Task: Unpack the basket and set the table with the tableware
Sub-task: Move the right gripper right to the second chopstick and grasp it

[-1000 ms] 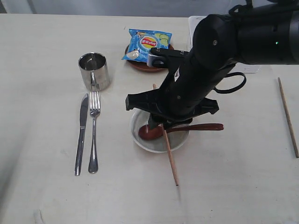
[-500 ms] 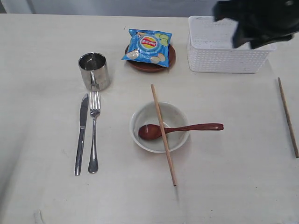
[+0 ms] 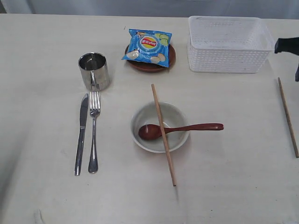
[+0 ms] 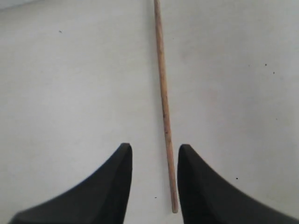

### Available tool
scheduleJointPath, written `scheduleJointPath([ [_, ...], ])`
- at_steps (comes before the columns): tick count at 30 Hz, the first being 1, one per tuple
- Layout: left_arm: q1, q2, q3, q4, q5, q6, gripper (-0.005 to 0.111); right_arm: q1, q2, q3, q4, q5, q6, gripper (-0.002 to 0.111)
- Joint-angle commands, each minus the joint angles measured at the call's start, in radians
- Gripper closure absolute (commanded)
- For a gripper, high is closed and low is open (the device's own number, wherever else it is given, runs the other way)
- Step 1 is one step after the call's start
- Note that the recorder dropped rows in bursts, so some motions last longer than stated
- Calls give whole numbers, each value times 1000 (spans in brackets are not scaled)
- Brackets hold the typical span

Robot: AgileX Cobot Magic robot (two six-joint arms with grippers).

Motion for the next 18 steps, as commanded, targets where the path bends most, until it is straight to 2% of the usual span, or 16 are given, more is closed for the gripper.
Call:
scheduleJointPath([
  [1,-5,-4,4,1,-2,3,107,-59,86,4,-2,-8,-20,75],
  [7,-5,-4,4,1,-2,3,107,-113,166,4,137,-61,-165,75],
  [18,-5,-4,4,1,-2,3,107,-125,286,4,127,-108,-192,75],
])
